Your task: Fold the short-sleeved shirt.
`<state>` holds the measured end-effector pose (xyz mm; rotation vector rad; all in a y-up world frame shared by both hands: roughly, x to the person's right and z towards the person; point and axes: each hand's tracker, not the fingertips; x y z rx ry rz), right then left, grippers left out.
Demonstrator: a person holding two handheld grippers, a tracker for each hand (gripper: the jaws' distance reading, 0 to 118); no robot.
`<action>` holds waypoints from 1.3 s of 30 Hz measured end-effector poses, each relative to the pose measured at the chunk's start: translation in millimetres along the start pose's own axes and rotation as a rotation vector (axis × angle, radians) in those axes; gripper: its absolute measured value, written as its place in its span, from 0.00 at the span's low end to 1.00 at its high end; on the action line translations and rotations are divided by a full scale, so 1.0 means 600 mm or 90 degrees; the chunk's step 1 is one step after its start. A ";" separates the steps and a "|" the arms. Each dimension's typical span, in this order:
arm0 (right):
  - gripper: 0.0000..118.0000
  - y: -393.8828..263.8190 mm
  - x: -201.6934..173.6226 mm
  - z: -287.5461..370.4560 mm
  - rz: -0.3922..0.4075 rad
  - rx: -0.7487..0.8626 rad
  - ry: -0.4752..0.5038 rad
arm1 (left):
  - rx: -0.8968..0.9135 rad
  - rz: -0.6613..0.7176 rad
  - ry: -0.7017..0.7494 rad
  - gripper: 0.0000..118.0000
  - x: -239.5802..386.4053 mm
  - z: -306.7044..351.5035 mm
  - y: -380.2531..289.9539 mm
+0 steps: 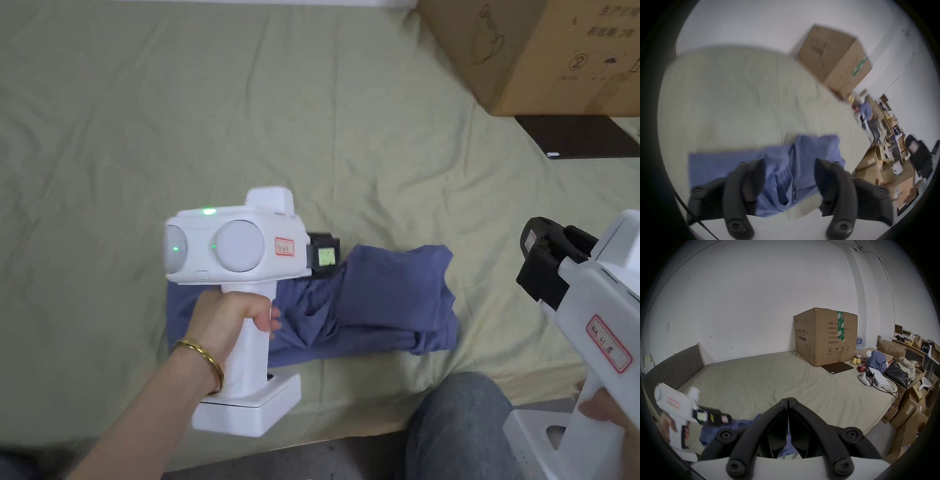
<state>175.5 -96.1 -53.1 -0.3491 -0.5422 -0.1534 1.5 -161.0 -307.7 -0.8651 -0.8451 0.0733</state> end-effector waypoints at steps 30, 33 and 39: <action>0.00 0.001 -0.006 0.018 0.025 -0.011 0.018 | 0.004 0.118 -0.141 0.25 -0.022 0.023 -0.064; 0.00 0.009 -0.009 0.013 0.028 -0.002 0.028 | 0.061 0.140 -0.182 0.93 -0.078 0.085 -0.011; 0.00 0.031 -0.029 0.022 0.016 0.041 0.033 | 0.042 0.138 -0.188 1.00 -0.211 0.151 0.013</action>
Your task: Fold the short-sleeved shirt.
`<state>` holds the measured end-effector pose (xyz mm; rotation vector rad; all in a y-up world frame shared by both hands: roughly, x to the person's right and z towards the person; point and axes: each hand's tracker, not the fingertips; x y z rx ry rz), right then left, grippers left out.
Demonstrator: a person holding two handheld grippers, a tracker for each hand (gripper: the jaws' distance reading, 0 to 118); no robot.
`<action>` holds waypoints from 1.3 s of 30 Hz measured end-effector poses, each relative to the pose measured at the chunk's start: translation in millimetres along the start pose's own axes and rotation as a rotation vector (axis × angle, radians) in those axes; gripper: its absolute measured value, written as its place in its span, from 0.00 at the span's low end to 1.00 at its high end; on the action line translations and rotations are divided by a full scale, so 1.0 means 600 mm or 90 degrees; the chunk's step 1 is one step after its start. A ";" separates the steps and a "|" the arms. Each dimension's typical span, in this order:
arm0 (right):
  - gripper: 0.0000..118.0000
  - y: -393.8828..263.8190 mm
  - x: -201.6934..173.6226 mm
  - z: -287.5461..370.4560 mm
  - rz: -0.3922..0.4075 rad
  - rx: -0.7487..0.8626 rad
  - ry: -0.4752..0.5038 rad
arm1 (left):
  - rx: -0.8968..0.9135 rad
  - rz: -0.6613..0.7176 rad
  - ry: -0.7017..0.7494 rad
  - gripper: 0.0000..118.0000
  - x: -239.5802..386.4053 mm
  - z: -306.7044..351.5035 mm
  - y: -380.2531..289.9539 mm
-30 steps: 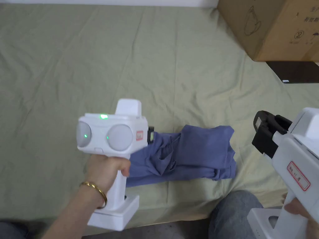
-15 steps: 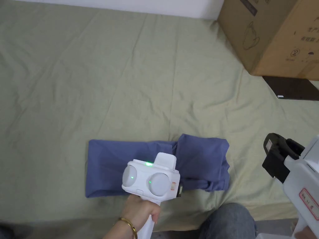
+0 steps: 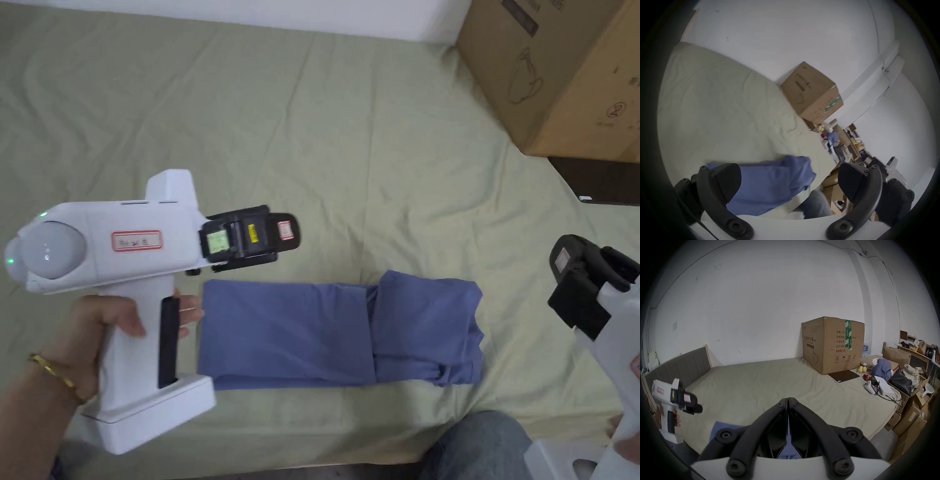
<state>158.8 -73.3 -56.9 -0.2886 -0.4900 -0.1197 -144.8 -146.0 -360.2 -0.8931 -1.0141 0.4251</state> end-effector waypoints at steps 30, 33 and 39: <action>0.00 0.018 -0.056 -0.009 0.030 -0.029 0.002 | -0.151 0.267 0.109 0.08 -0.179 -0.114 -0.104; 0.00 0.016 -0.059 -0.010 0.032 -0.032 0.012 | -0.139 0.265 0.121 0.07 -0.161 -0.092 -0.088; 0.00 0.014 -0.052 -0.015 0.013 -0.028 0.031 | -0.105 0.245 0.196 0.07 -0.184 0.015 -0.055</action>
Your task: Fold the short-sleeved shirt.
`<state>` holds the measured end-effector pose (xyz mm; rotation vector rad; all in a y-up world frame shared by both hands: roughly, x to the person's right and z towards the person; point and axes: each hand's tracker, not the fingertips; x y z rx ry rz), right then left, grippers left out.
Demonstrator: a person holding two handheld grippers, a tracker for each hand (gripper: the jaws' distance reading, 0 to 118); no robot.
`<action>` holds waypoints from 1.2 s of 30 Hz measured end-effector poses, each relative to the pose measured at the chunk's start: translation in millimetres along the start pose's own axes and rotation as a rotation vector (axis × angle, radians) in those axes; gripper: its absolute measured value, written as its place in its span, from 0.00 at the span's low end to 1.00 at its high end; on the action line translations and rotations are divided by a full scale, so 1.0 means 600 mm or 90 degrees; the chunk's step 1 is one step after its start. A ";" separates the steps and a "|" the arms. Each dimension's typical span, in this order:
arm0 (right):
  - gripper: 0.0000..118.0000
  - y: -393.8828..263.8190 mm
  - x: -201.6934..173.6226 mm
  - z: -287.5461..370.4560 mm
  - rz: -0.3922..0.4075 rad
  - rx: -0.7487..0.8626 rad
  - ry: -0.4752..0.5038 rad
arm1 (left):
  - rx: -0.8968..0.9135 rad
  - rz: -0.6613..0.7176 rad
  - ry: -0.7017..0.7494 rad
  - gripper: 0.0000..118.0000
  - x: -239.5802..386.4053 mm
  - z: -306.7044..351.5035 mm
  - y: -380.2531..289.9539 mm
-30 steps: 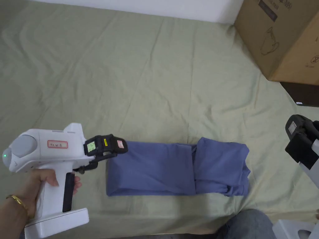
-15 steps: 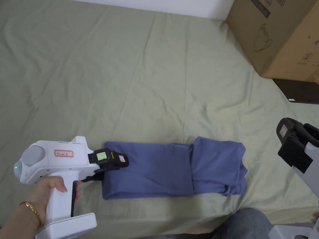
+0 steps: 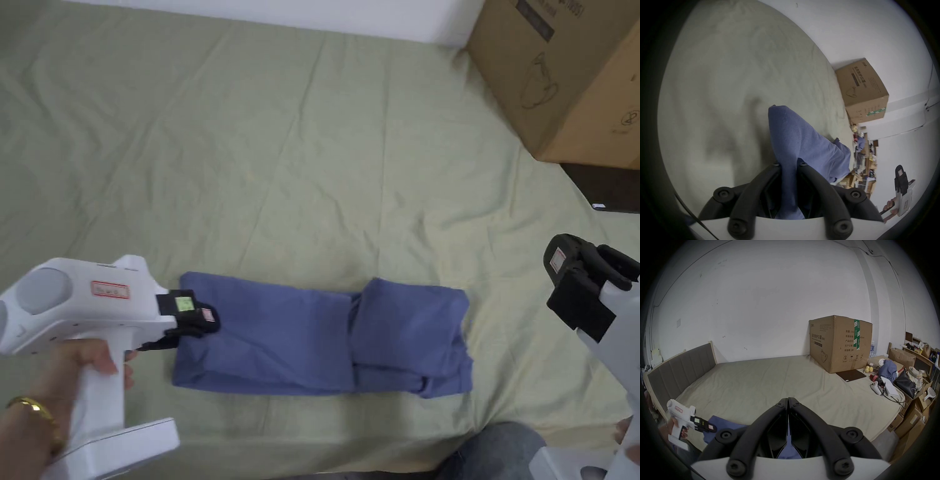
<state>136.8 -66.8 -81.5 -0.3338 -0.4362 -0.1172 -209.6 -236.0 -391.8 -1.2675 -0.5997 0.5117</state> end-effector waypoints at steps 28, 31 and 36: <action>0.00 -0.017 0.040 0.030 -0.060 0.018 0.018 | 0.027 -0.247 0.163 0.13 0.253 -0.039 -0.059; 0.00 -0.018 0.055 0.042 -0.065 0.020 -0.002 | -0.041 -0.265 0.191 0.44 0.257 -0.124 -0.080; 0.00 -0.015 0.069 0.050 -0.064 0.021 -0.021 | -0.082 -0.234 0.160 0.57 0.249 -0.167 -0.092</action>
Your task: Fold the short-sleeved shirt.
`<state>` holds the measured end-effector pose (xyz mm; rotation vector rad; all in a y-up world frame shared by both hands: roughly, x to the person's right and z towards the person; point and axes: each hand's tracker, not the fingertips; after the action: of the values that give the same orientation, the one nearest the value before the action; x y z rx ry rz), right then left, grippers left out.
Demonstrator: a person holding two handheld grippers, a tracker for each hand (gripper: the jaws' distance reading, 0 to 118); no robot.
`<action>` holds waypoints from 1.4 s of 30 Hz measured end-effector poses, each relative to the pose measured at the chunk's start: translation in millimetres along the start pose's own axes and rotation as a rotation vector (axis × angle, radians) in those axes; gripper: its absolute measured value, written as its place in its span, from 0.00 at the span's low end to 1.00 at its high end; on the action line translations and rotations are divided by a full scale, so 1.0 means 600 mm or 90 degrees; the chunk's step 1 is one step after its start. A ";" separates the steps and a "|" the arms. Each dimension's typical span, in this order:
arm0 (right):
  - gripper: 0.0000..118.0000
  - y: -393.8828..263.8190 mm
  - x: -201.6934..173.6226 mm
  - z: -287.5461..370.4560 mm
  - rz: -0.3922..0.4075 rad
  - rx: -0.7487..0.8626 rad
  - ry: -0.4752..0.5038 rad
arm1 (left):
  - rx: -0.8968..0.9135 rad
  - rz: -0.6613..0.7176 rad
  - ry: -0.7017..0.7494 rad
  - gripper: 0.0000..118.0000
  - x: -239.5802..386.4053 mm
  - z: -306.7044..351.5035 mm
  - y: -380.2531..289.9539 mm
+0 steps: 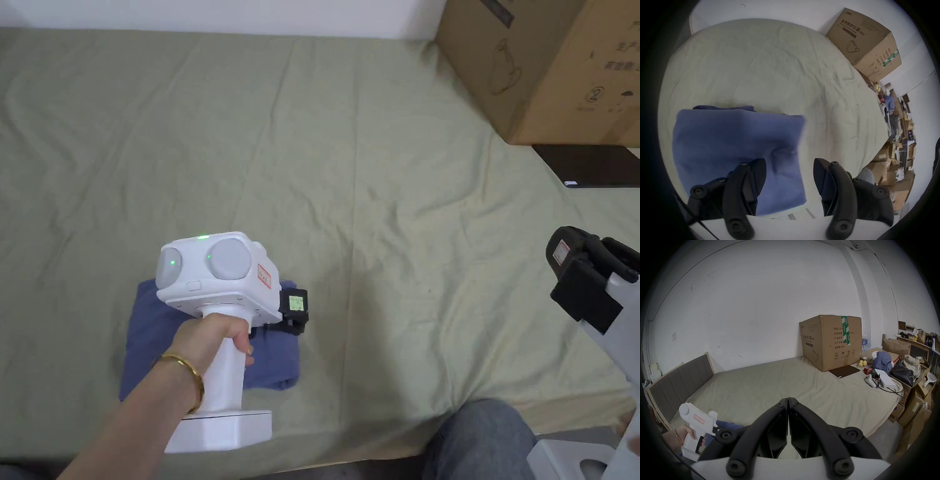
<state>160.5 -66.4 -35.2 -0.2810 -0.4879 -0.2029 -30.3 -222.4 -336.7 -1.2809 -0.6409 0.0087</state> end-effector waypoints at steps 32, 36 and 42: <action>0.00 -0.023 -0.129 -0.080 0.067 -0.073 0.113 | 0.309 0.047 -0.059 0.00 -0.088 0.092 -0.010; 0.00 -0.020 -0.186 -0.100 0.066 -0.048 0.157 | 0.484 0.004 0.052 0.00 -0.121 0.210 -0.022; 0.00 -0.049 -0.317 -0.154 0.089 -0.027 0.231 | 0.577 -0.059 0.220 0.00 -0.162 0.295 -0.064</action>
<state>28.6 -99.2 -199.7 -0.3109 -0.1036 -0.1248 -202.7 -112.0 -320.9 -0.3591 -0.3205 0.0003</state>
